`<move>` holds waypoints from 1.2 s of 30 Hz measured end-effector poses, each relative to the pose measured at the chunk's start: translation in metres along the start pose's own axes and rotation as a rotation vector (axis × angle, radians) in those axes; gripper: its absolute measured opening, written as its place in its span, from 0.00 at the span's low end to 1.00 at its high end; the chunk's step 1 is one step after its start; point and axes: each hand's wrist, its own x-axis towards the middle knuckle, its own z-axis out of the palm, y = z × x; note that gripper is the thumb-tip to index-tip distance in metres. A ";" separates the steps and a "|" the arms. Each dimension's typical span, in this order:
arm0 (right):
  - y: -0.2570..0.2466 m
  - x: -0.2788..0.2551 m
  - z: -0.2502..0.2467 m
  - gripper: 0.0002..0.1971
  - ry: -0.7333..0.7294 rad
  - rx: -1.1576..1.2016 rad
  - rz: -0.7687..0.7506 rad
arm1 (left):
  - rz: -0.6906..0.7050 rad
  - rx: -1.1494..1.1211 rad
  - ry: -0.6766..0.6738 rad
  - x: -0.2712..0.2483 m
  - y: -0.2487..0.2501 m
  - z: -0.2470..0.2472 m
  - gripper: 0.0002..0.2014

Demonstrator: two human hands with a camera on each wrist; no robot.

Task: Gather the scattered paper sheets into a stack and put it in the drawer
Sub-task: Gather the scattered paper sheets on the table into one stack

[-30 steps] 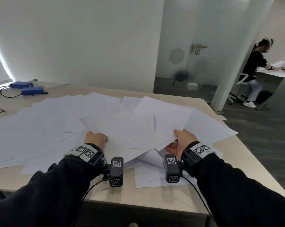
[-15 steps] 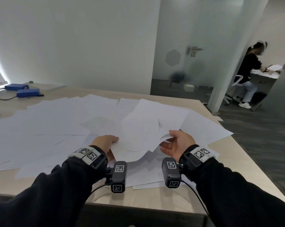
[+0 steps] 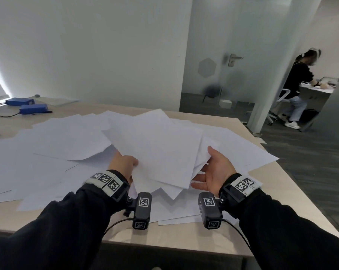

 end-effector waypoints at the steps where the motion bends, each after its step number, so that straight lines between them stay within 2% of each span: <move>1: -0.003 0.001 -0.003 0.26 0.029 -0.009 -0.015 | 0.063 0.076 0.011 -0.001 0.004 -0.001 0.22; 3: -0.010 0.004 -0.009 0.24 0.095 -0.015 -0.066 | 0.160 0.121 -0.019 -0.004 0.012 -0.007 0.30; 6: -0.018 0.005 -0.015 0.13 0.150 -0.091 -0.176 | 0.304 0.139 -0.099 -0.005 0.021 -0.014 0.38; 8: -0.021 0.009 -0.019 0.11 0.186 -0.255 -0.256 | 0.322 0.131 -0.144 -0.009 0.028 -0.014 0.31; 10: -0.021 0.011 -0.019 0.15 0.159 -0.402 -0.317 | 0.348 0.160 -0.160 -0.016 0.033 -0.012 0.20; 12: -0.022 0.009 -0.015 0.17 0.118 -0.489 -0.365 | 0.389 0.150 -0.179 -0.021 0.035 -0.008 0.15; 14: -0.024 0.006 -0.010 0.12 0.120 -0.545 -0.443 | 0.447 0.136 -0.193 -0.025 0.037 -0.005 0.12; 17: -0.031 -0.001 -0.002 0.08 0.125 -0.481 -0.563 | 0.549 0.060 -0.173 -0.037 0.048 0.002 0.06; 20: -0.040 -0.009 0.007 0.13 0.067 -0.326 -0.642 | 0.618 -0.087 -0.209 -0.048 0.057 0.006 0.11; 22: -0.042 -0.012 0.010 0.16 0.035 -0.286 -0.689 | 0.612 -0.128 -0.250 -0.050 0.056 0.006 0.20; 24: -0.038 -0.013 0.009 0.18 0.027 -0.271 -0.699 | 0.562 -0.088 -0.267 -0.047 0.049 0.004 0.24; 27: -0.027 -0.012 0.005 0.18 0.046 -0.274 -0.676 | 0.529 0.051 -0.232 -0.041 0.034 -0.001 0.21; 31: -0.025 -0.011 0.008 0.15 0.076 -0.346 -0.685 | 0.497 0.029 -0.244 -0.046 0.033 0.003 0.18; 36: -0.038 -0.013 0.017 0.21 0.028 -0.287 -0.737 | 0.504 -0.050 -0.300 -0.044 0.042 0.009 0.26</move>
